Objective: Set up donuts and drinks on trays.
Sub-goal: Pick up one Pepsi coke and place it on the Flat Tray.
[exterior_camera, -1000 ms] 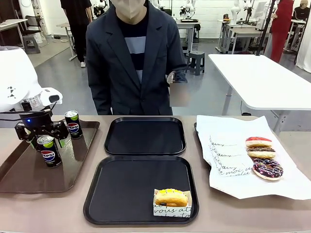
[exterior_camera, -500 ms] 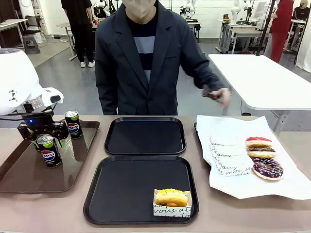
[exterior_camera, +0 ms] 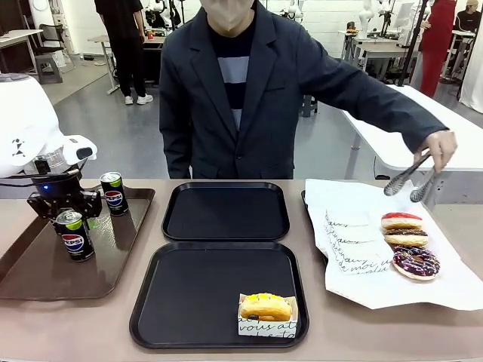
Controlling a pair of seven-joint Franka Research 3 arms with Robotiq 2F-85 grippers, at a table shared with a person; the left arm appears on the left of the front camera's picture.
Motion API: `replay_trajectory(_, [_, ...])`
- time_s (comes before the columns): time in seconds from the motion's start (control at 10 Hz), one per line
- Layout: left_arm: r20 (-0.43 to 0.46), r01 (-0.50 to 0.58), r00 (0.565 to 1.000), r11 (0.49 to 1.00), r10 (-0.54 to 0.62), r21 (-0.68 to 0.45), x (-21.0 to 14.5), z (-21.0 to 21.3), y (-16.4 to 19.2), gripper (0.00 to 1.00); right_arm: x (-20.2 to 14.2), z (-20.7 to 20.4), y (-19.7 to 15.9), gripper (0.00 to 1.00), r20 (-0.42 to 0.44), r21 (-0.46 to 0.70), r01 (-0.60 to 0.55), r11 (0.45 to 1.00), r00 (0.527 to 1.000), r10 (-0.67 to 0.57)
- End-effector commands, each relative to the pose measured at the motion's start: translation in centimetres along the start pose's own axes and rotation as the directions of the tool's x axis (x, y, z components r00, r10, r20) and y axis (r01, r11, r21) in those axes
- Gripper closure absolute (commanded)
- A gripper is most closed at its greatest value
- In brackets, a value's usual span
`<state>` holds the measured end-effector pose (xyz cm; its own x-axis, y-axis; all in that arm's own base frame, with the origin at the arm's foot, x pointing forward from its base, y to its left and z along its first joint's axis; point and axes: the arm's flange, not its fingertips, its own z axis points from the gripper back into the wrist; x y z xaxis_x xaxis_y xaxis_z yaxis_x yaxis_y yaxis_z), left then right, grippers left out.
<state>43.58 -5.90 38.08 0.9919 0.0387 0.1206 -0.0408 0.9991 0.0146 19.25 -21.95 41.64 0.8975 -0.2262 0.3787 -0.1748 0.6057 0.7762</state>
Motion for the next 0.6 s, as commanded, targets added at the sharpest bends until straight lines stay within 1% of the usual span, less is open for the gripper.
replay_trajectory(0.0, [-0.018,-0.005,1.0,0.998,0.006,0.069,-0.4,1.3,0.0,1.0,0.2,0.0,-0.1,0.0,0.018,0.022,-0.018,1.0,1.0,0.018])
replay_trajectory(0.1, [-0.035,0.0,0.999,0.996,0.003,0.085,-0.8,3.0,0.0,1.0,0.2,0.0,-0.1,0.0,0.018,0.022,-0.018,1.0,1.0,0.018])
replay_trajectory(0.4, [0.006,0.052,0.999,0.998,-0.052,0.017,-3.9,11.3,1.0,1.0,0.2,0.0,-0.1,0.0,0.018,0.022,-0.018,1.0,1.0,0.018])
replay_trajectory(0.5, [-0.002,0.079,0.997,0.997,-0.079,-0.01,-4.6,13.1,1.6,1.0,0.2,0.0,-0.1,0.0,0.018,0.022,-0.018,1.0,1.0,0.018])
